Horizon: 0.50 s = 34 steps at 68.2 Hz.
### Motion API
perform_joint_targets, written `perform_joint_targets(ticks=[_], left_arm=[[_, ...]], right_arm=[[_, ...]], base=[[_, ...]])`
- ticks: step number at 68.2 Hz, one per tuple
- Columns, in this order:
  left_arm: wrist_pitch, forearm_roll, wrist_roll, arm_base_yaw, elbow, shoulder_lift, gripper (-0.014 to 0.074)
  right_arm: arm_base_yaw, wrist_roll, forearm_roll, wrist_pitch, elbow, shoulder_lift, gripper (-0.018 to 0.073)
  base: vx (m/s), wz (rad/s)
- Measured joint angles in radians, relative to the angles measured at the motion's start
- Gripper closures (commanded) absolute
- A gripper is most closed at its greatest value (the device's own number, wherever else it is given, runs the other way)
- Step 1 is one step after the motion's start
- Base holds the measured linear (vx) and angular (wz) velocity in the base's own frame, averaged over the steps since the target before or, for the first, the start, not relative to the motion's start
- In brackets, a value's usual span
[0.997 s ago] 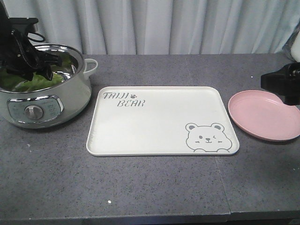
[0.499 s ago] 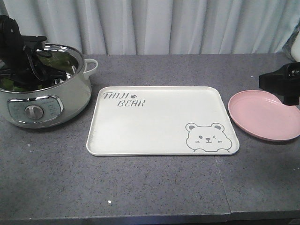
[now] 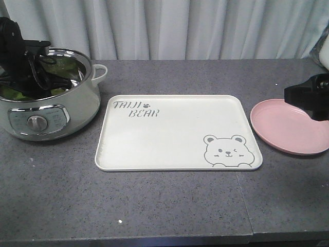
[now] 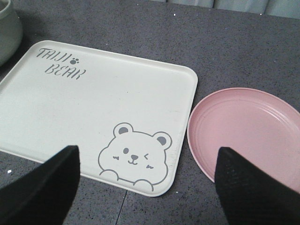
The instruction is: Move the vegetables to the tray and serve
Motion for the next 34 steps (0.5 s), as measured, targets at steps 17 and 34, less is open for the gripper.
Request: perform_joint_targets(ticks=[17, 34], left_arm=[[-0.003, -0.015, 0.000, 0.000, 0.003, -0.025, 0.0603], [-0.025, -0.019, 0.000, 0.000, 0.003, -0.133, 0.0603]], right_arm=[[0.000, -0.024, 0.023, 0.009, 0.000, 0.000, 0.0001], [0.000, -0.026, 0.041, 0.009, 0.000, 0.000, 0.0001]], base=[[0.00, 0.00], [0.00, 0.00]])
